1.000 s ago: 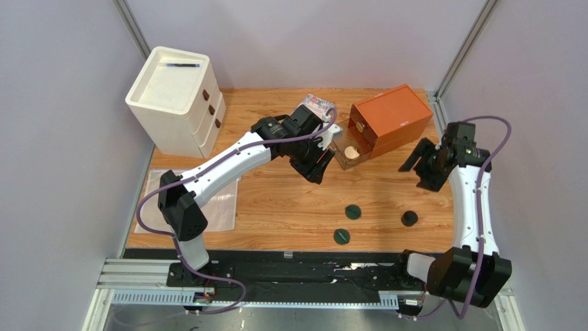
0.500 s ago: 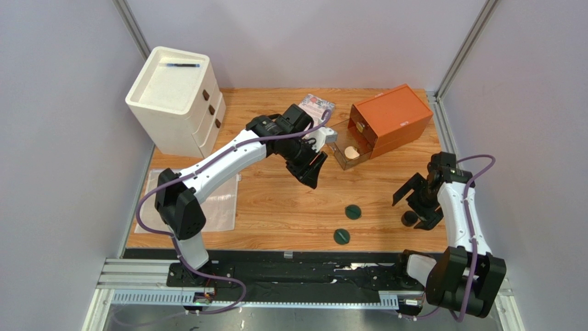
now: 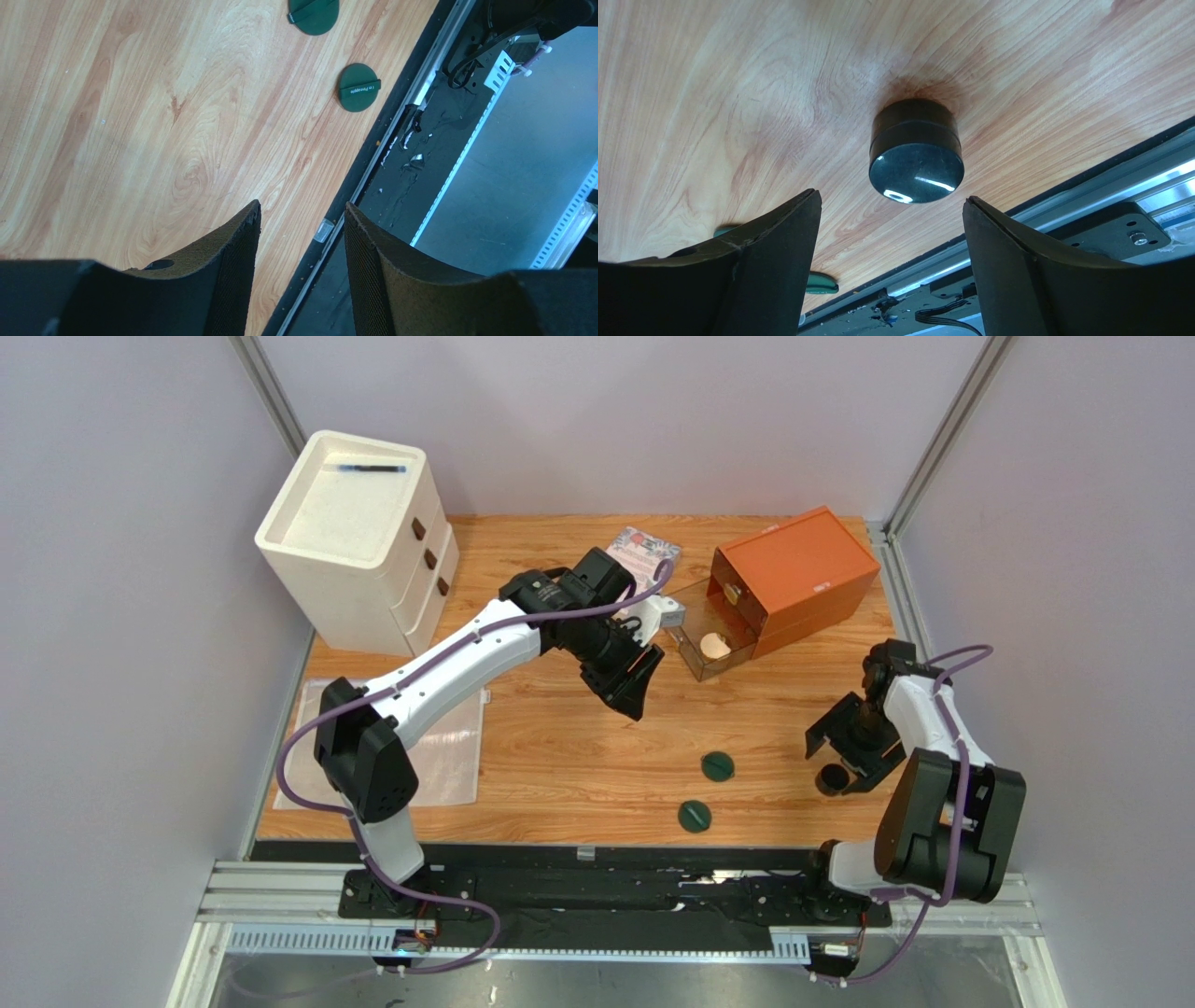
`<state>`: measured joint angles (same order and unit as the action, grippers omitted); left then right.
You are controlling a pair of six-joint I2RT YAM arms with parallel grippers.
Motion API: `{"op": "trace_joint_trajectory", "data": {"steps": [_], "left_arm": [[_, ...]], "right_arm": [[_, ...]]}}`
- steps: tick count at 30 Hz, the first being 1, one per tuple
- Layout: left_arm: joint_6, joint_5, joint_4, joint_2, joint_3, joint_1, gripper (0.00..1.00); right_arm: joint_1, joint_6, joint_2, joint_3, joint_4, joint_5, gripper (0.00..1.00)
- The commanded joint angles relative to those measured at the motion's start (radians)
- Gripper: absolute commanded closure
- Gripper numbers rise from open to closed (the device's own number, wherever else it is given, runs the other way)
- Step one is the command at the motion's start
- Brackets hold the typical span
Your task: Organize the makeup
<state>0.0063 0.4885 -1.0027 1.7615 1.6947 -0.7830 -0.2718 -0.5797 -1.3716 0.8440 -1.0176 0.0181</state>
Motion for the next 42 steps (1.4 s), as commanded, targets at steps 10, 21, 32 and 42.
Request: {"op": "trace_joint_trajectory", "data": {"steps": [10,21,32,42], "left_arm": [[0.031,-0.001,-0.007,-0.008,0.016,0.011,0.47],[0.034,-0.014,-0.016,-0.017,0.003,0.013,0.47],[0.031,-0.005,-0.013,-0.014,-0.001,0.019,0.48],[0.032,0.002,-0.011,-0.022,-0.035,0.021,0.48]], "right_arm": [[-0.052,0.02,-0.076,-0.022,0.093,0.002,0.54],[-0.063,0.032,-0.069,0.018,0.116,-0.003,1.0],[0.095,0.066,-0.007,0.35,-0.022,0.046,1.0],[0.404,0.084,-0.173,0.723,-0.085,0.137,1.0]]}}
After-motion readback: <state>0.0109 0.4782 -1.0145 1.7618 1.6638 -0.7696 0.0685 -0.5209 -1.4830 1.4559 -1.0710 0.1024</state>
